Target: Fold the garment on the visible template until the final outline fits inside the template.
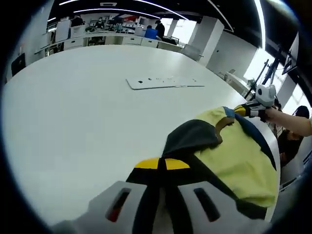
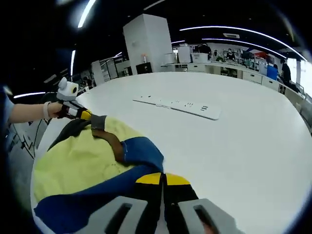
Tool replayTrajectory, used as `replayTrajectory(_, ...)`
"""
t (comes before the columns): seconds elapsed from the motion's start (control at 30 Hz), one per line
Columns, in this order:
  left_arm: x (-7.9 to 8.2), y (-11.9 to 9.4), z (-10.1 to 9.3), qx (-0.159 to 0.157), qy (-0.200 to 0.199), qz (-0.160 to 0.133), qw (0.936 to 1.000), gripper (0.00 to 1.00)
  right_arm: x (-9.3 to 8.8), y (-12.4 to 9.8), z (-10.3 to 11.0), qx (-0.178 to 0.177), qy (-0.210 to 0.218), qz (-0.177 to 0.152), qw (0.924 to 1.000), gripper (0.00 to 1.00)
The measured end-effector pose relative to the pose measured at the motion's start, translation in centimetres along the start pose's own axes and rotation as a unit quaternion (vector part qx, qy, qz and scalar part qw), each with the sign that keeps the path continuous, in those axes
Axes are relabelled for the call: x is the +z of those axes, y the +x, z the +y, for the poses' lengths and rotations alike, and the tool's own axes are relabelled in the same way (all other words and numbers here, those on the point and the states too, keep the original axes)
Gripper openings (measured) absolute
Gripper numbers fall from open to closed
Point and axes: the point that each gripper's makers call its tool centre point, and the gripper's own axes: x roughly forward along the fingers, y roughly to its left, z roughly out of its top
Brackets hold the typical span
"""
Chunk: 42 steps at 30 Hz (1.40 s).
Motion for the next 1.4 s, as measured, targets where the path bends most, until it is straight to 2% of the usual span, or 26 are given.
replayTrajectory(0.07,0.6,-0.4,-0.1,0.004,0.026,-0.007,0.9996,0.00,0.4,-0.4,0.4,0.000,0.003,-0.001,1.0000,0.00)
replayTrajectory(0.1,0.9,-0.4,-0.4,0.005,0.035,-0.007,0.9994,0.00,0.7,-0.6,0.6,0.001,0.001,-0.006,1.0000,0.08)
replayTrajectory(0.17,1.8,-0.7,-0.8,0.009,0.058,-0.018,0.9981,0.06,1.6,-0.9,0.9,0.006,-0.039,-0.020,0.9990,0.17)
replayTrajectory(0.23,3.1,-1.1,-1.4,0.009,0.089,-0.033,0.9955,0.13,2.0,-1.5,1.9,0.014,-0.085,-0.016,0.9961,0.13)
replayTrajectory(0.33,4.3,-1.3,-2.3,0.017,0.162,-0.039,0.9859,0.16,2.6,-2.0,3.6,0.025,-0.157,-0.012,0.9872,0.14)
replayTrajectory(0.4,4.6,-1.1,-3.1,0.023,0.214,-0.032,0.9760,0.16,2.8,-1.9,4.4,0.032,-0.203,-0.008,0.9786,0.13)
replayTrajectory(0.43,4.6,-0.8,-3.3,0.033,0.249,-0.020,0.9679,0.16,2.8,-1.7,5.0,0.036,-0.230,-0.005,0.9726,0.13)
replayTrajectory(0.53,4.5,0.3,-4.2,0.035,0.320,-0.008,0.9466,0.14,2.1,-1.2,6.1,0.047,-0.262,0.019,0.9638,0.12)
replayTrajectory(0.57,4.3,0.6,-4.5,0.033,0.342,-0.002,0.9391,0.14,1.7,-0.7,5.8,0.050,-0.299,0.026,0.9527,0.12)
replayTrajectory(0.6,4.0,1.1,-4.8,0.031,0.367,0.006,0.9295,0.14,1.4,-0.5,5.7,0.047,-0.313,0.034,0.9481,0.12)
replayTrajectory(0.63,3.7,1.4,-5.0,0.028,0.384,0.013,0.9229,0.13,1.2,-0.3,6.0,0.050,-0.338,0.042,0.9389,0.12)
replayTrajectory(0.67,3.1,1.9,-4.9,0.029,0.411,0.031,0.9107,0.13,1.2,-0.2,6.1,0.051,-0.345,0.043,0.9363,0.12)
replayTrajectory(0.7,2.9,2.2,-4.9,0.029,0.428,0.036,0.9025,0.14,1.3,0.0,6.3,0.050,-0.363,0.045,0.9292,0.12)
replayTrajectory(0.73,2.4,2.6,-5.0,0.028,0.457,0.047,0.8877,0.14,1.3,0.1,6.5,0.051,-0.383,0.046,0.9210,0.12)
replayTrajectory(0.77,2.3,2.8,-5.1,0.030,0.463,0.047,0.8847,0.14,1.3,0.1,6.6,0.050,-0.390,0.047,0.9182,0.12)
replayTrajectory(0.8,2.1,3.1,-5.2,0.031,0.484,0.053,0.8727,0.14,1.5,0.3,6.5,0.046,-0.415,0.050,0.9075,0.13)
replayTrajectory(0.9,1.9,3.7,-5.5,0.039,0.530,0.060,0.8449,0.14,1.6,0.6,6.6,0.045,-0.456,0.050,0.8876,0.12)
replayTrajectory(0.93,1.9,3.9,-5.6,0.038,0.538,0.063,0.8399,0.13,1.4,0.8,6.5,0.045,-0.468,0.055,0.8810,0.13)
replayTrajectory(1.0,1.8,4.3,-5.9,0.039,0.556,0.064,0.8278,0.13,1.3,1.0,6.5,0.044,-0.479,0.057,0.8751,0.13)
replayTrajectory(1.07,1.3,4.6,-6.1,0.037,0.565,0.073,0.8212,0.13,1.1,1.2,6.4,0.041,-0.503,0.062,0.8611,0.12)
replayTrajectory(1.13,1.0,4.8,-6.0,0.042,0.585,0.081,0.8059,0.11,0.9,1.4,6.5,0.043,-0.511,0.060,0.8563,0.12)
replayTrajectory(1.2,1.1,4.8,-6.1,0.043,0.584,0.080,0.8067,0.08,1.2,1.5,6.3,0.032,-0.516,0.055,0.8539,0.12)
replayTrajectory(1.23,1.2,4.9,-6.2,0.042,0.582,0.081,0.8082,0.08,1.2,1.6,6.3,0.032,-0.512,0.056,0.8564,0.11)
replayTrajectory(1.27,1.3,4.9,-6.2,0.042,0.570,0.078,0.8170,0.07,1.3,1.6,6.2,0.028,-0.507,0.055,0.8594,0.09)
replayTrajectory(1.3,1.2,5.0,-6.1,0.040,0.563,0.080,0.8215,0.05,1.5,1.7,6.2,0.028,-0.507,0.051,0.8598,0.05)
replayTrajectory(1.4,1.3,4.9,-6.1,0.039,0.550,0.079,0.8301,0.00,2.1,1.5,6.5,0.029,-0.499,0.043,0.8651,0.00)
